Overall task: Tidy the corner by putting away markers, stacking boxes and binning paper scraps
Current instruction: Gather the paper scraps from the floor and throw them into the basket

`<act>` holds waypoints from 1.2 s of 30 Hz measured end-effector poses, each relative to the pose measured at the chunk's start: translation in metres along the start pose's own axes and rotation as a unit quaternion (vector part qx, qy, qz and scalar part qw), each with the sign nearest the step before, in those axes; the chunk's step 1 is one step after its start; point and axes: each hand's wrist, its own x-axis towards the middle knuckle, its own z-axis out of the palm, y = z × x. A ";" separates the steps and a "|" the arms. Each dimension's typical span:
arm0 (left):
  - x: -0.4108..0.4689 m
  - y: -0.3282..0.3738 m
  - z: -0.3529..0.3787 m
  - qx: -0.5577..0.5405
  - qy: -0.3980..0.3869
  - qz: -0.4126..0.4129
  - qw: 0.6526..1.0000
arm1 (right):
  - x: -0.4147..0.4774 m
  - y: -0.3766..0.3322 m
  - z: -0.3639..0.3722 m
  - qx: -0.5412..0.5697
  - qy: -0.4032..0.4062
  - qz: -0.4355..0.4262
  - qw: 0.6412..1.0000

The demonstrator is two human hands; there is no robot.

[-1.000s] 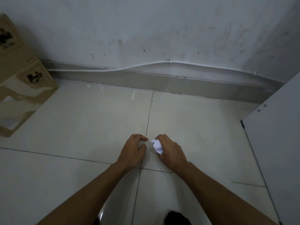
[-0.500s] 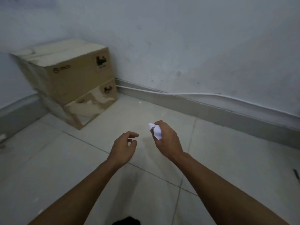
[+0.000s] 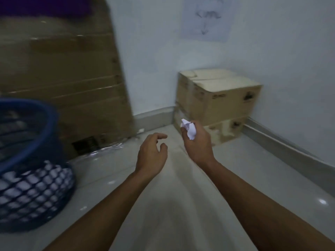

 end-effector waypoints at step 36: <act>0.006 -0.016 -0.305 0.028 0.384 -0.107 0.917 | 0.023 -0.276 0.227 0.136 -0.315 -0.086 0.935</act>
